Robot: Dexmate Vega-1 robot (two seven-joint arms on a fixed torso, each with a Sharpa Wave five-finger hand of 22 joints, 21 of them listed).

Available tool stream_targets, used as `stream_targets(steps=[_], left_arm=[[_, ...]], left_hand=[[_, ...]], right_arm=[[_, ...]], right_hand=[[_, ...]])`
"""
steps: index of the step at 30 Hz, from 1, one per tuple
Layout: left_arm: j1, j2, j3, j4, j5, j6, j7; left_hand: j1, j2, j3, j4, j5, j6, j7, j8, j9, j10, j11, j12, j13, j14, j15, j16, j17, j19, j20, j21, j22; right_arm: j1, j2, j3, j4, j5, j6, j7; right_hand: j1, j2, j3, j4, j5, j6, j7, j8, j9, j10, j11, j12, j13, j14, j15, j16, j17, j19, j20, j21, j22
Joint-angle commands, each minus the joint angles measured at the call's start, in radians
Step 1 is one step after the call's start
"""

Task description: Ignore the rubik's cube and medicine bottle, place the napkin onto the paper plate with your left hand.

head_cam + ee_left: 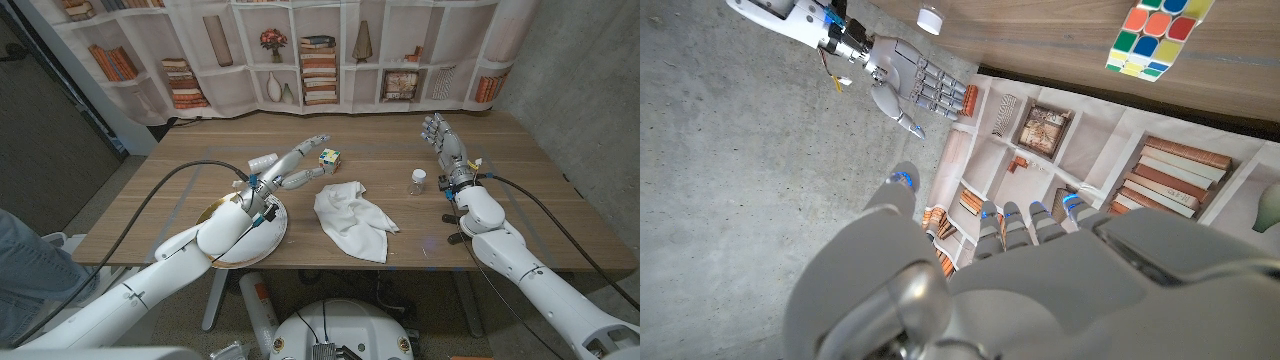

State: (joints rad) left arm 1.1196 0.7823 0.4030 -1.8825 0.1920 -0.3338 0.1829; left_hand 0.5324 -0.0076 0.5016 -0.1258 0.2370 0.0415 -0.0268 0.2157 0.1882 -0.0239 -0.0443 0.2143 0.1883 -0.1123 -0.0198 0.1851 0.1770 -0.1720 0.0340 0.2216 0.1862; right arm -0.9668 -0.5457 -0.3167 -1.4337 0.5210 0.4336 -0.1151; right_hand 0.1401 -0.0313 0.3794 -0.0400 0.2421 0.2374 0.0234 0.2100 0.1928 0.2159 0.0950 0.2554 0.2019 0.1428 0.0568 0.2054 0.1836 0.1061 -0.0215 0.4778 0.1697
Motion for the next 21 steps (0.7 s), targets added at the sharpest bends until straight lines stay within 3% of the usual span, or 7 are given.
stream_targets(steps=[1,21], left_arm=[[-0.005,0.014,0.013,-0.020,0.028,0.035,-0.009],[-0.030,0.033,0.067,-0.073,0.168,0.145,-0.016]], left_hand=[[0.013,0.002,0.004,-0.007,0.000,0.001,0.000,-0.002,0.004,0.000,-0.008,0.000,0.004,-0.002,0.002,0.001,0.002,-0.013,0.010,-0.002,0.002],[0.026,-0.001,0.003,-0.012,0.000,0.000,-0.006,-0.006,0.004,-0.004,-0.010,-0.003,0.004,0.000,0.002,0.001,0.002,-0.017,0.013,-0.005,0.002]], right_arm=[[-0.004,-0.006,-0.001,-0.009,0.002,-0.008,0.002],[0.006,0.003,-0.004,0.012,0.009,0.000,0.013]], right_hand=[[0.009,0.005,0.003,-0.007,0.000,-0.006,-0.001,-0.002,0.006,-0.002,-0.001,0.002,0.002,-0.004,-0.004,-0.001,0.004,-0.001,0.002,-0.002,0.006],[0.009,0.005,0.003,-0.007,0.000,-0.006,-0.001,-0.002,0.006,-0.002,-0.001,0.002,0.002,-0.004,-0.004,-0.001,0.004,-0.001,0.002,-0.002,0.006]])
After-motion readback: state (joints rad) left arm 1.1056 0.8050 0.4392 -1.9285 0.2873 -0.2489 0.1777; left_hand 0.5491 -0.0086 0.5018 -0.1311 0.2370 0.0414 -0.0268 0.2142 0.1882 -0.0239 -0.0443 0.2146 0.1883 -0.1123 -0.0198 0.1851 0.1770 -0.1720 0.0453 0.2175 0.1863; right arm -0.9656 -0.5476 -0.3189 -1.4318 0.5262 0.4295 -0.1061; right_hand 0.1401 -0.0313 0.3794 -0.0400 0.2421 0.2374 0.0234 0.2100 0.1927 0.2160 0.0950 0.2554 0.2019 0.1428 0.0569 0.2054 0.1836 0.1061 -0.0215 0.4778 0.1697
